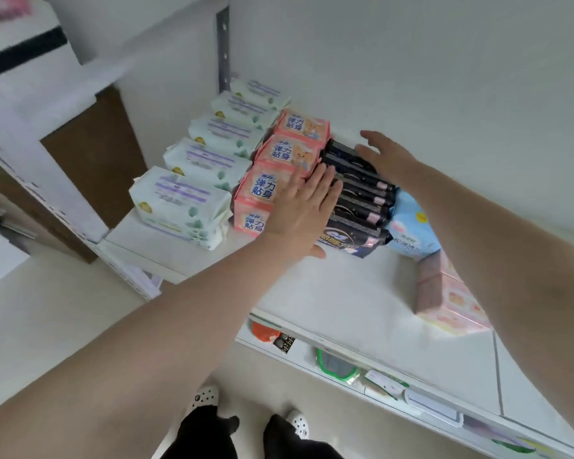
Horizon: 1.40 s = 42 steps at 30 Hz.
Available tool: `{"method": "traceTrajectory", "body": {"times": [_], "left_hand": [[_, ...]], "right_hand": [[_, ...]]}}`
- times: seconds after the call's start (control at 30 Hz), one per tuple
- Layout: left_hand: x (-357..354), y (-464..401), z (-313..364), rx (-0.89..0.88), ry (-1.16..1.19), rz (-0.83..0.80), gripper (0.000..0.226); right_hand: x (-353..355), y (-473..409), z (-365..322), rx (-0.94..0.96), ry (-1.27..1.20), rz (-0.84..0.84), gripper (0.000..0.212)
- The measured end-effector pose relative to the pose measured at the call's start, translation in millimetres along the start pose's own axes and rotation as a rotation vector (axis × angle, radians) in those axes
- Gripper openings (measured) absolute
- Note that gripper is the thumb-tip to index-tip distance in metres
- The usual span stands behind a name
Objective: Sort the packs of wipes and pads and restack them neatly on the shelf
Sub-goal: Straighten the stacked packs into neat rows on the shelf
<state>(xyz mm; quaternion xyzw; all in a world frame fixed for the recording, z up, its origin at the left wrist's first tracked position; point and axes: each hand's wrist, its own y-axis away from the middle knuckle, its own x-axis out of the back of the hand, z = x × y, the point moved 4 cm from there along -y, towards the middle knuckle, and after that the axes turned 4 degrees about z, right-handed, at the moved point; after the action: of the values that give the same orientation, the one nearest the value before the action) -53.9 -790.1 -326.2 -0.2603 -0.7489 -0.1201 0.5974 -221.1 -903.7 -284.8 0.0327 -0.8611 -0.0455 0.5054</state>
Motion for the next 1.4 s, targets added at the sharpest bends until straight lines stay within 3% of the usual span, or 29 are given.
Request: {"method": "traceTrajectory", "body": {"times": [0.1,0.37,0.5,0.6,0.7,0.77,0.9,1.03,1.23,1.33,1.4], "left_hand": [[-6.7,-10.3,4.8,0.040,-0.020,-0.003,0.118],[-13.0,-16.8,17.6,0.093,-0.071,0.013,0.069],[-7.8,-10.5,14.0,0.099,0.005,0.090,0.078],[0.4,5.7,-3.0,0.146,0.163,0.208,0.093],[-11.1,20.2,-30.9,0.302,0.292,0.259,0.078],[-23.5,24.1,-44.2,0.354,0.352,0.250,0.071],[-29.8,19.8,-49.5,0.330,0.378,0.218,0.065],[-32.2,19.6,-52.1,0.379,0.373,0.194,0.063],[-27.3,18.6,-52.0,0.382,0.379,0.126,0.067],[-16.2,28.2,-74.2,0.404,0.380,0.203,0.067],[-14.4,40.9,-110.0,0.523,0.340,0.247,0.064]], "right_hand": [[-11.2,-27.0,-7.6,-0.014,0.109,-0.048,0.050],[-33.2,-40.3,-3.5,0.046,0.204,-0.097,0.035],[-32.6,-43.1,-4.0,0.001,0.199,-0.109,0.038],[-23.9,-55.0,-16.6,-0.004,0.124,-0.007,0.047],[-21.9,-74.4,-40.8,0.015,-0.021,0.089,0.047],[-35.1,-89.6,-60.8,0.026,-0.083,0.035,0.050],[-67.4,-105.3,-83.7,0.051,0.109,-0.108,0.053],[-76.6,-104.9,-89.1,0.057,0.336,-0.055,0.052],[-75.5,-112.7,-82.1,0.034,0.343,-0.079,0.056],[-70.1,-120.5,-87.8,0.014,0.311,-0.066,0.054],[-67.4,-132.6,-101.0,0.025,0.262,-0.008,0.057]]}}
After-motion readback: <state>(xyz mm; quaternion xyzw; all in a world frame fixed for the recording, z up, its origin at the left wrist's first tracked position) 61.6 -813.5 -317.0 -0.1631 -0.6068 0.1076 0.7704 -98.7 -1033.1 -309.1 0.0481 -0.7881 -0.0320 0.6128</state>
